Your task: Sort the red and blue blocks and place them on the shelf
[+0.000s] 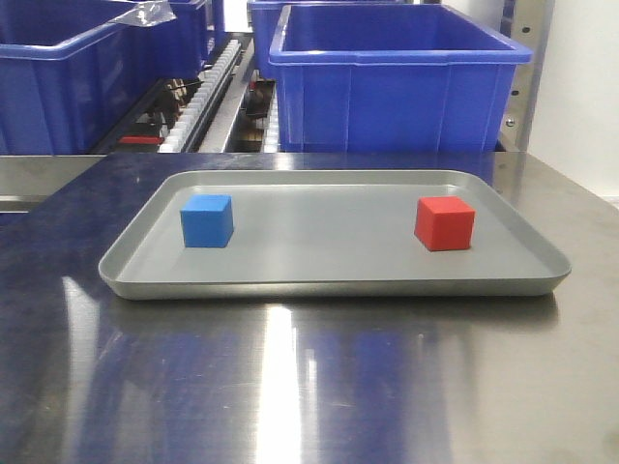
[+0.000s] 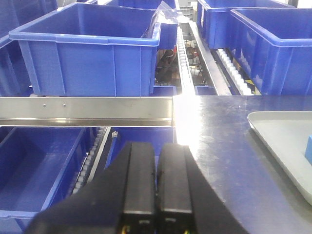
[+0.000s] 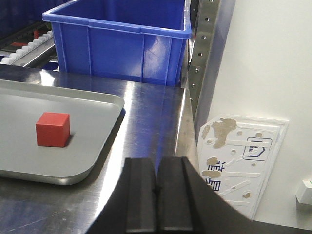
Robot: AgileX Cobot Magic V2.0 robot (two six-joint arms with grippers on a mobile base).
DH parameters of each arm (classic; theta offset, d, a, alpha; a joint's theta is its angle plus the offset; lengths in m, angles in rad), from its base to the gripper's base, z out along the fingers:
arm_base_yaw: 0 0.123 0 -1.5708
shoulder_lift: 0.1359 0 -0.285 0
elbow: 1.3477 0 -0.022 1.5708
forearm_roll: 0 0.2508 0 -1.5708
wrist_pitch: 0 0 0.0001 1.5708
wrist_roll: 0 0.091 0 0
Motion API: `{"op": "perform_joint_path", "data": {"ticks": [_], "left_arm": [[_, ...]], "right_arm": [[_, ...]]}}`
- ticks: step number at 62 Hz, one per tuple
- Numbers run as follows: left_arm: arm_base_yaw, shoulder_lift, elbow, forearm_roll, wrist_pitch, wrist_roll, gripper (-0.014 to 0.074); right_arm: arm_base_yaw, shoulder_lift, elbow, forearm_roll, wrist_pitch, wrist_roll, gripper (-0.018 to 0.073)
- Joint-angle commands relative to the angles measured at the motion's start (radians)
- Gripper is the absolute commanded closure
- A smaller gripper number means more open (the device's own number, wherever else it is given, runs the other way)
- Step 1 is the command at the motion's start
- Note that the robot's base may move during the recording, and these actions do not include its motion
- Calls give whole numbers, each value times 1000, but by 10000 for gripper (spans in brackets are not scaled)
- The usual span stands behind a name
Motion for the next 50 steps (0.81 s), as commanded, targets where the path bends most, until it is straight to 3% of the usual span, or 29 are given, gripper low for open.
{"op": "perform_joint_path", "data": {"ticks": [1,14,25,50], "left_arm": [[2,-17,39,-8,-86,-4,512],[2,-17,39,-8,-100,-4,512],[2,-17,39,-8,-228,-4,512],[2,-17,39,-8,-235,-4,512]], "right_arm": [[-4,-8,-2,0,-86,-4,510],[-4,-8,-2,0,-86,-4,510],[-4,-8,-2,0,-125,-4,510],[-4,-8,-2,0,-201,-4,510]]}}
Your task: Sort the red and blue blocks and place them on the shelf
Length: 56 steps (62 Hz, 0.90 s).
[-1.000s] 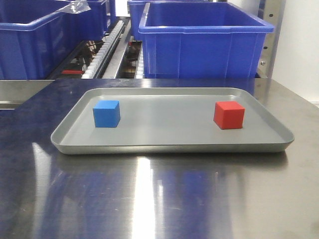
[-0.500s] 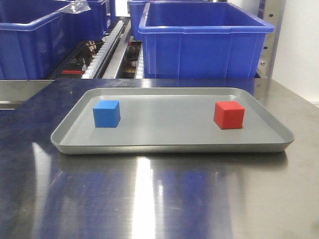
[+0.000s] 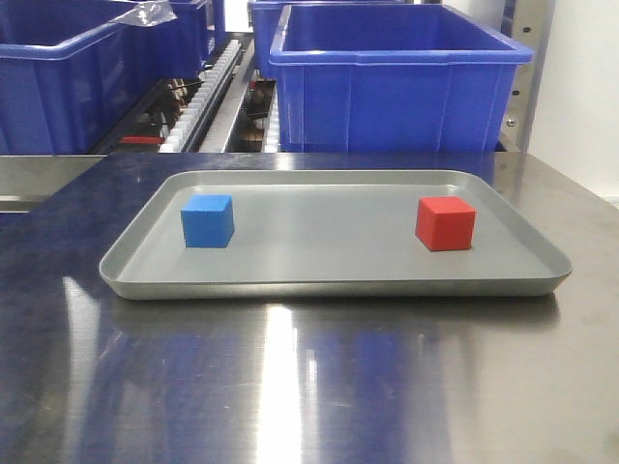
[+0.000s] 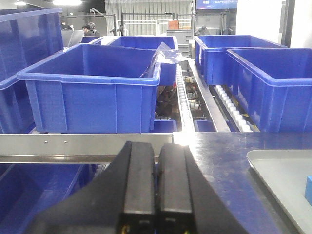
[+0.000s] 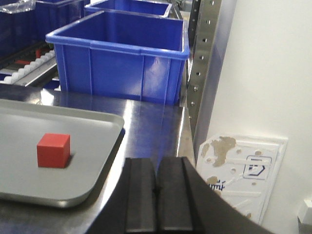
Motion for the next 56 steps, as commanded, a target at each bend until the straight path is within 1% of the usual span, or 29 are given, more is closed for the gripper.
{"op": "perform_joint_path", "data": {"ticks": [1,10,15,22,27,32,40,46,51,53,56], "left_arm": [[2,-17,39,-8,-105,-4,512],[2,-17,39,-8,-132,-4,512],[2,-17,39,-8,-173,-4,512],[2,-17,39,-61,-218,-4,512],[2,-17,35,-63,-219,-4,512],[2,-17,34,-63,-219,-4,512],[2,-17,32,-63,-219,-4,512],[2,-17,6,-63,-208,-7,512],[2,-14,-43,-61,-169,-7,512],[2,-11,-75,-46,-137,-5,512],[2,3,-139,17,-79,-5,512]], "right_arm": [[-4,-8,-2,0,-124,-6,510],[-4,-8,-2,0,-160,-6,510],[-4,-8,-2,3,-188,-4,510],[-4,-8,-2,32,-248,30,510],[-4,-8,-2,61,-291,49,510],[-4,-8,-2,86,-304,57,510],[-4,-8,-2,86,-307,57,510],[-4,-8,-7,86,-358,57,510],[-4,-8,-44,81,-346,56,510],[-4,-8,-69,70,-328,55,510],[-4,-8,-121,47,-271,53,510]]}}
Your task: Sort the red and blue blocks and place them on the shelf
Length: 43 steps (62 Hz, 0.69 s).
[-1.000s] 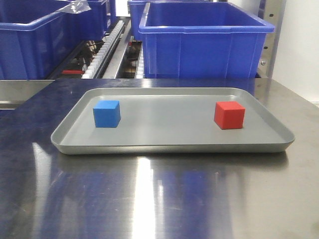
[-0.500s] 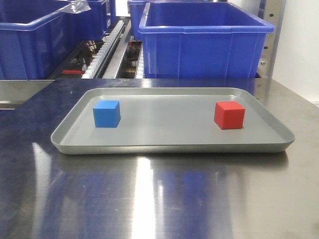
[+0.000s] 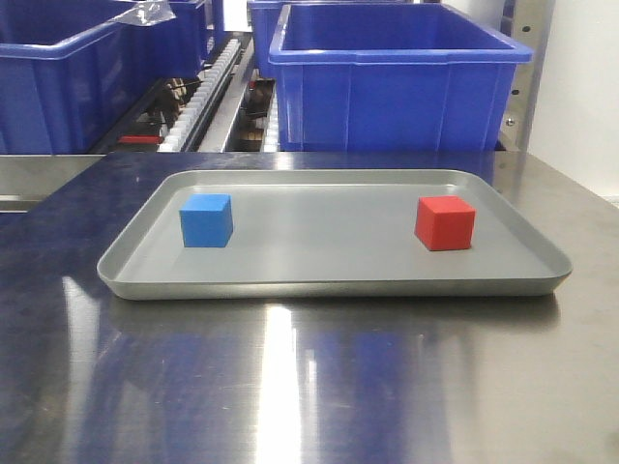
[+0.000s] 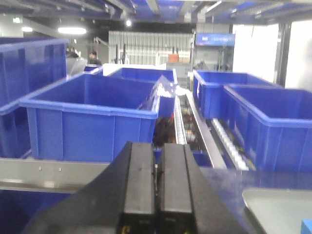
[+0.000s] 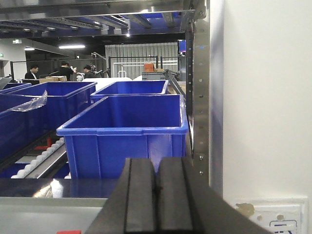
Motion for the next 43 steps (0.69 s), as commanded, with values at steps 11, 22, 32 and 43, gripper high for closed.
{"op": "perform_joint_path", "data": {"ticks": [11,22,32,43], "left_arm": [[2,151,-369,139,140,-5,512],[2,407,-642,142,238,-5,512],[2,632,-839,109,313,-5,512],[2,840,-1032,43,518,-5,510]], "right_arm": [[-4,52,-344,-55,211,-1,510],[-4,241,-565,-58,241,-3,510],[-4,442,-752,-46,300,-2,510],[-3,690,-956,1,590,0,440]]}}
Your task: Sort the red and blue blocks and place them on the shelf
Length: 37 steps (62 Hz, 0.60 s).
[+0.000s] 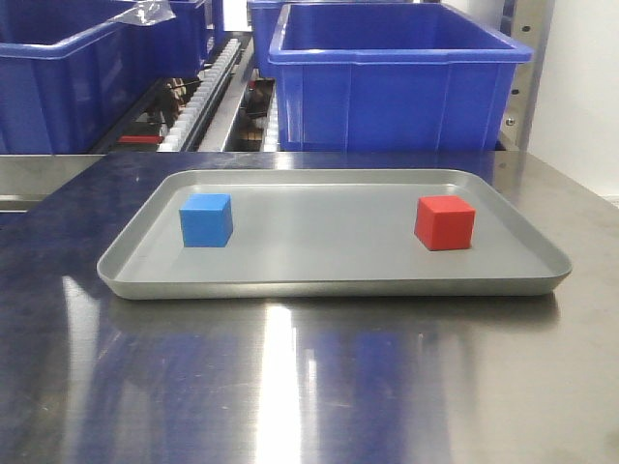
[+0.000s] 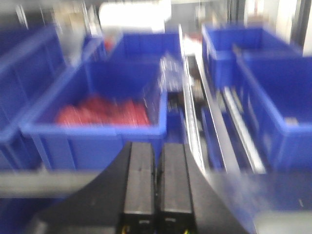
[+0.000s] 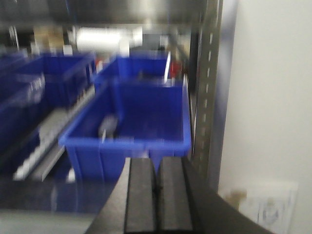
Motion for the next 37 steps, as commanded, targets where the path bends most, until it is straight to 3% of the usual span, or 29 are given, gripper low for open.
{"op": "perform_joint_path", "data": {"ticks": [1,9,14,25,37], "left_arm": [[2,89,-102,-25,32,-5,509],[-34,194,-176,-69,115,32,427],[-72,252,-195,-107,130,32,339],[-195,349,-195,-139,120,45,220],[-321,453,-195,-165,110,45,174]], "right_arm": [[-3,111,-115,19,57,0,413],[-3,236,-213,40,164,0,161],[-3,296,-251,87,225,0,75],[4,423,-273,195,344,-25,70],[69,522,-273,253,381,-73,70]]}}
